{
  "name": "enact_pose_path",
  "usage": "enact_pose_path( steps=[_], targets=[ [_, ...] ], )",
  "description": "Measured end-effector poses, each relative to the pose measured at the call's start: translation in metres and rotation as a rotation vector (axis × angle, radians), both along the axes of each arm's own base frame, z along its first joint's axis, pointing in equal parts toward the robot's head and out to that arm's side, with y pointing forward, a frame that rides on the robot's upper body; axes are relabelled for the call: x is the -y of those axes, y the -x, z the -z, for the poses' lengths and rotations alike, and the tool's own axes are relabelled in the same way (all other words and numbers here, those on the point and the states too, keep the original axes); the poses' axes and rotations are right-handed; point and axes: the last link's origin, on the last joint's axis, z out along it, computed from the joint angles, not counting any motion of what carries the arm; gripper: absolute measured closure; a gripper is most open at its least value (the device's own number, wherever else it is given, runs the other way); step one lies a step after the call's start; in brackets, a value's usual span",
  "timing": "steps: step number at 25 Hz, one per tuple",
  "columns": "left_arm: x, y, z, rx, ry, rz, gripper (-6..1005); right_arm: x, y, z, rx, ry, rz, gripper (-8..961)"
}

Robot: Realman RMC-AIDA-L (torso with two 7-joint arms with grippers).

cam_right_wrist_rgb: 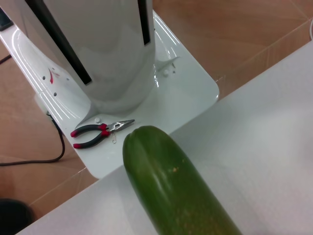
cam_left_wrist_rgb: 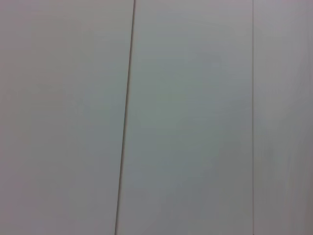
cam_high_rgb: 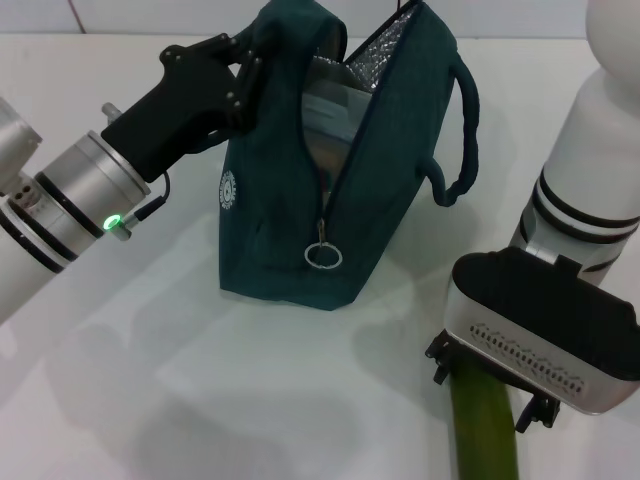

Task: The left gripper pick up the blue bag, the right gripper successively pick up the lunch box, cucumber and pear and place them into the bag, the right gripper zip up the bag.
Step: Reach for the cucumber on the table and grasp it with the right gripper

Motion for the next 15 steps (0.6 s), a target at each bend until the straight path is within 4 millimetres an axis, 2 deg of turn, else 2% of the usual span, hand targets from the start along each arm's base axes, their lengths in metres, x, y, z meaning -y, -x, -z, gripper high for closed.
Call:
enact_pose_path(
  steps=[15],
  targets=[
    [-0.0006,-0.0022,-0.0003,0.004,0.001,0.009,948,0.0038,-0.0054,0.0006,0.036,0.007,-0.017,70]
  ],
)
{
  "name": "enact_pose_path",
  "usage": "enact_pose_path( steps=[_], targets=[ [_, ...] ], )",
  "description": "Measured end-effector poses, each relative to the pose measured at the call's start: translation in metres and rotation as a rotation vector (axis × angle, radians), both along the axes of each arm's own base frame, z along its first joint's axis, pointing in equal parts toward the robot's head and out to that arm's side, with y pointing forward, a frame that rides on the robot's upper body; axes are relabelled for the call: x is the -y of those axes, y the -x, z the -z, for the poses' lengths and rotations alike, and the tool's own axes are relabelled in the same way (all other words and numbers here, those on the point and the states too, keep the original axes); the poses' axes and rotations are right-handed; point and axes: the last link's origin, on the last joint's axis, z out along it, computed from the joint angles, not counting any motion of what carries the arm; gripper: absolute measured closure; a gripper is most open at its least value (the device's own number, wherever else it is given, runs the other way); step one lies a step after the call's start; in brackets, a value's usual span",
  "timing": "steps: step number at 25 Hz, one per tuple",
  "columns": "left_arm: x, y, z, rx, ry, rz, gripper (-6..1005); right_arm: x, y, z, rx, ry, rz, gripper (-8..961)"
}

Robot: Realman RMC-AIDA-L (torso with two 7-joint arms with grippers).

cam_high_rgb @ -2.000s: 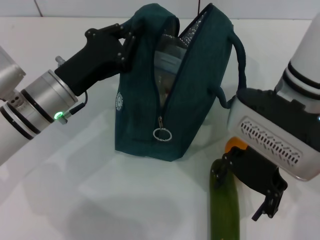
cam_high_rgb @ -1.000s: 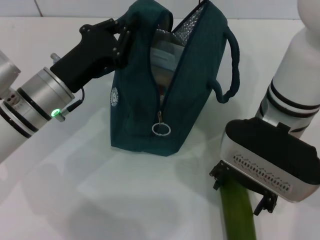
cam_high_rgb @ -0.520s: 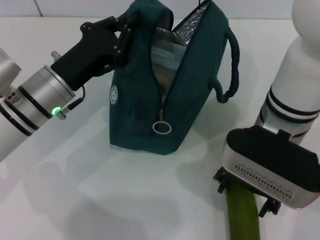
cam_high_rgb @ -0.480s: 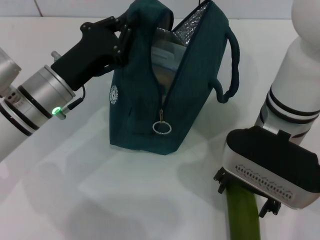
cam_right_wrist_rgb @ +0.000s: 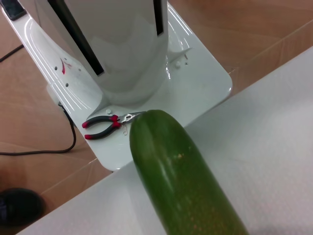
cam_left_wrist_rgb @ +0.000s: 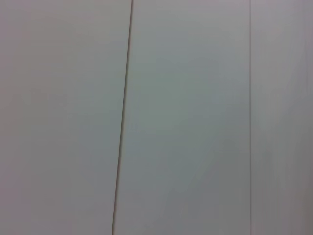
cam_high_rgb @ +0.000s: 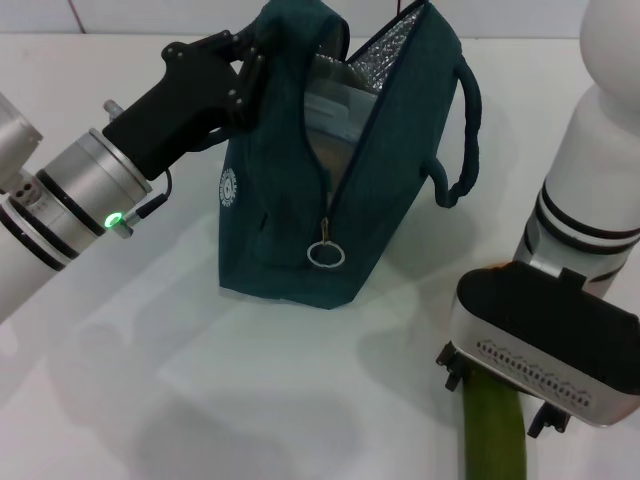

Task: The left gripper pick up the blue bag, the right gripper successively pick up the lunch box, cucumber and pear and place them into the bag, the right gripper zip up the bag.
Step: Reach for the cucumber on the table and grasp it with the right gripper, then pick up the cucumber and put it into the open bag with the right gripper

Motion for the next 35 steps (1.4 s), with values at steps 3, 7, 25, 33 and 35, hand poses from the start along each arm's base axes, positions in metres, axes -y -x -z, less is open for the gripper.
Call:
enact_pose_path(
  steps=[3,7,25,33,35],
  targets=[
    [0.000,0.000,0.000,0.001,0.001,0.001,948,0.000,-0.001,0.000,0.004,0.000,0.000,70],
    [0.000,0.000,0.000,0.001,0.002,0.002,947,0.001,-0.002,0.000,0.012,0.000,0.001,133],
    [0.002,0.000,0.000,0.000,0.004,0.005,947,-0.007,0.000,-0.012,-0.083,-0.097,0.075,392],
    [0.007,0.002,-0.003,0.016,-0.004,0.016,947,-0.007,0.000,-0.035,-0.296,-0.156,0.193,378],
    [0.007,0.002,-0.003,0.017,-0.005,0.019,947,-0.004,-0.003,-0.043,-0.353,-0.146,0.228,374]
  ],
)
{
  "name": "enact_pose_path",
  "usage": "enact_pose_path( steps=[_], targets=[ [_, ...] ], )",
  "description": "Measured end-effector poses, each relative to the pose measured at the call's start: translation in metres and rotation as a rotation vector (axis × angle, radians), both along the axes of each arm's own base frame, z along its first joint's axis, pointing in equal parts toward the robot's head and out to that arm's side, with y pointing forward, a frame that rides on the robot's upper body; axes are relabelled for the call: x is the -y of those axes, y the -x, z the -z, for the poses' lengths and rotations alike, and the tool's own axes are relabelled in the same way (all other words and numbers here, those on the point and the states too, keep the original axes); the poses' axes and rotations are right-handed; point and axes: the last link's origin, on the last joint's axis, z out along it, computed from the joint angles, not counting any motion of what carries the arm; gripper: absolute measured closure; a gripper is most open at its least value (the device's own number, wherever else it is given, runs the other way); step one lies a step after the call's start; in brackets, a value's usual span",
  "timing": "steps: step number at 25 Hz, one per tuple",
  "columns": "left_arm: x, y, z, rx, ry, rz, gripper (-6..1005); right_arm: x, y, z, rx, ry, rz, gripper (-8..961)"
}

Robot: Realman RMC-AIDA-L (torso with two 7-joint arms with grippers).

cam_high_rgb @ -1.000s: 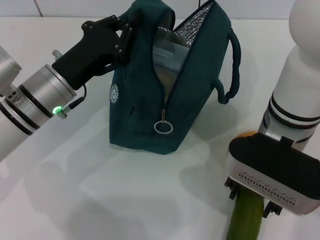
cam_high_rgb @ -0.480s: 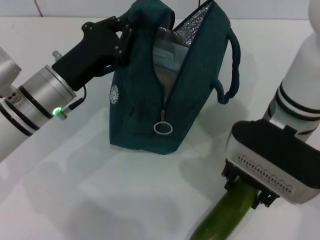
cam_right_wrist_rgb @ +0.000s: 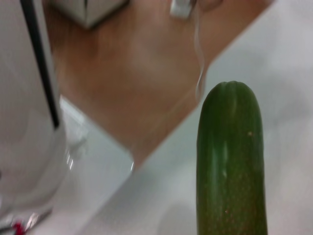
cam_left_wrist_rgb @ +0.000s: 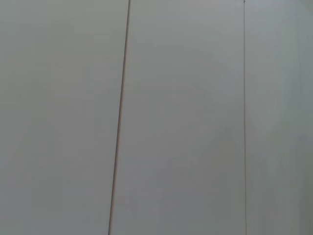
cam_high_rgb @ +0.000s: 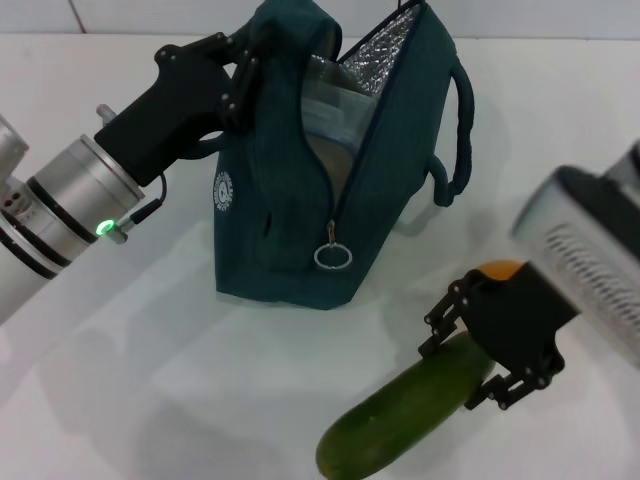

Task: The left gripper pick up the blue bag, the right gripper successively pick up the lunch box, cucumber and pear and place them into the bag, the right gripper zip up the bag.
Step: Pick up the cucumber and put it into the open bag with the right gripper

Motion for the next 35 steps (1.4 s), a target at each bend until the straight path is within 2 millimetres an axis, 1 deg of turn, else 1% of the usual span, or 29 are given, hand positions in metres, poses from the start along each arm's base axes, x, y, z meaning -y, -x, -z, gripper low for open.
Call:
enact_pose_path(
  steps=[6,10,13,15,18,22,25,30,32,35],
  targets=[
    [0.000,0.000,0.000,-0.005,0.001,0.000,946,0.010,-0.012,-0.034,-0.272,0.004,0.073,364],
    [0.000,0.000,0.001,-0.006,0.003,0.001,946,0.010,-0.019,-0.061,-0.513,-0.047,0.164,356],
    [0.000,-0.001,0.001,-0.008,0.005,0.005,946,0.010,-0.022,-0.076,-0.659,-0.085,0.231,351],
    [0.000,-0.001,0.002,-0.010,0.008,0.008,946,0.008,-0.024,-0.082,-0.729,-0.111,0.264,347],
    [0.000,-0.002,0.002,-0.013,0.013,0.013,946,-0.001,-0.025,-0.090,-0.883,-0.165,0.354,342],
    [0.002,-0.004,0.003,-0.013,0.020,0.028,946,-0.022,-0.029,-0.101,-1.149,-0.224,0.537,335],
    [0.004,-0.005,0.004,-0.012,0.027,0.042,946,-0.035,-0.030,-0.104,-1.249,-0.220,0.623,330],
    [0.006,-0.005,0.005,-0.010,0.031,0.049,946,-0.055,-0.024,-0.097,-1.245,-0.173,0.755,321],
    [0.006,-0.006,0.006,-0.012,0.035,0.052,946,-0.066,-0.022,-0.089,-1.226,-0.151,0.833,317],
    [0.006,-0.007,0.007,-0.016,0.042,0.059,946,-0.079,-0.018,-0.073,-1.175,-0.099,0.936,312]
  ],
)
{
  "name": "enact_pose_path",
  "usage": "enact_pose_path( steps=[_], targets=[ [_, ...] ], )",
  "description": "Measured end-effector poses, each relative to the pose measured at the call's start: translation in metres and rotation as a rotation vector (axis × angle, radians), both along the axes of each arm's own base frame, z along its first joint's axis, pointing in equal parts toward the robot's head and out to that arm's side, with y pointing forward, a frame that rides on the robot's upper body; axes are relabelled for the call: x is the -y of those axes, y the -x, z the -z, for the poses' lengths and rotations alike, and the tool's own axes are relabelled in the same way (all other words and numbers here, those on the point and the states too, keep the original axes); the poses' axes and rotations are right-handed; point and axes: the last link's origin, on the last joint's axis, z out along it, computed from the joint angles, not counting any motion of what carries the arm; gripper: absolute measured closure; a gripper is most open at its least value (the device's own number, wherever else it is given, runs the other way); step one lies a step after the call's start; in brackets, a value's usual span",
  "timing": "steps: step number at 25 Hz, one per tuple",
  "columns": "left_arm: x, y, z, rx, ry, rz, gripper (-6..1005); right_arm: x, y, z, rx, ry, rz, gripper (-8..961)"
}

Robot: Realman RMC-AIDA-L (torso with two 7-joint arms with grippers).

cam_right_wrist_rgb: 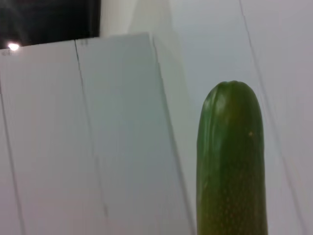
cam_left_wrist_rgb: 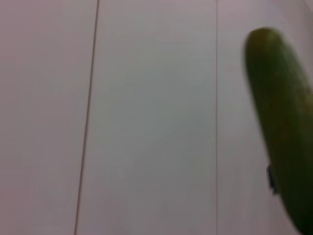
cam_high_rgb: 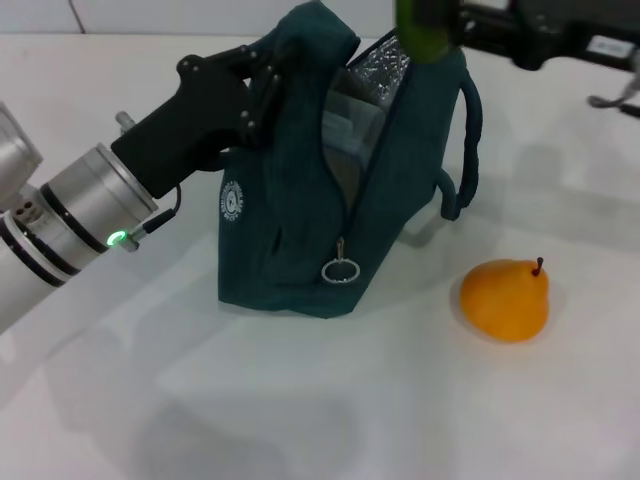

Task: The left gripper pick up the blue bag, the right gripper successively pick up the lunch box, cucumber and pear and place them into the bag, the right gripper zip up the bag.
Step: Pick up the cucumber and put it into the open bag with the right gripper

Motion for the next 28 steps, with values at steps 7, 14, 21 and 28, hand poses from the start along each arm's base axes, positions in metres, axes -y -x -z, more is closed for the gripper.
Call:
enact_pose_path(
  steps=[7,14,21,28],
  targets=[
    [-0.002,-0.005,0.000,-0.004,0.001,0.022,945,0.002,0.007,0.041,0.069,0.146,0.015,299],
    [-0.004,-0.004,0.000,-0.009,-0.003,0.012,945,0.020,-0.002,0.060,0.126,0.155,-0.026,287],
    [-0.004,-0.003,-0.001,-0.012,-0.004,0.011,945,0.025,-0.020,0.056,0.123,0.077,-0.019,274],
    [-0.006,-0.003,0.000,-0.032,-0.011,0.008,945,0.019,-0.028,0.060,0.168,0.002,0.004,262]
  ],
)
